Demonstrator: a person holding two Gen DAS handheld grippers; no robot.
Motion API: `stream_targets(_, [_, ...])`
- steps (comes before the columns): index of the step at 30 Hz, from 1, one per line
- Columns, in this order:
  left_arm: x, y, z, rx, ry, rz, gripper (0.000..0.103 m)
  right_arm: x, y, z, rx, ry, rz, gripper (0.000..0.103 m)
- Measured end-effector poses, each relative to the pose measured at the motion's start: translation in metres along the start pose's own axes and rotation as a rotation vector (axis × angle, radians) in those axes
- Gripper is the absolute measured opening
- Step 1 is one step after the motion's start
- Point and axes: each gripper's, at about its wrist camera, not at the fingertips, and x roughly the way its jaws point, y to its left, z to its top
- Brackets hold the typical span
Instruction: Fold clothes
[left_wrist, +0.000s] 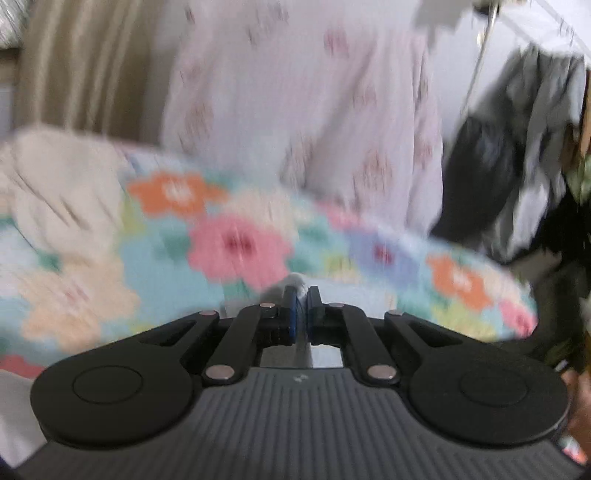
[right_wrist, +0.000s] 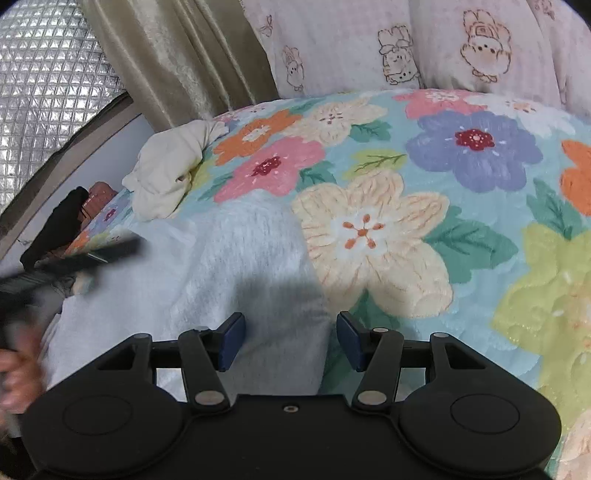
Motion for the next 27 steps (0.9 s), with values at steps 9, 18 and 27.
stream_targets(9, [0.03, 0.056, -0.015, -0.137, 0.221, 0.148, 0.012, 0.004, 0.008, -0.003, -0.057, 0.007, -0.056, 0.062])
stream_targets(18, [-0.04, 0.045, -0.048, -0.193, 0.274, 0.016, 0.063, -0.048, 0.013, -0.021, 0.042, 0.168, -0.141, 0.063])
stream_targets(27, [-0.056, 0.038, -0.1, -0.252, 0.376, -0.016, 0.062, -0.099, 0.042, -0.071, -0.1, 0.218, -0.244, 0.063])
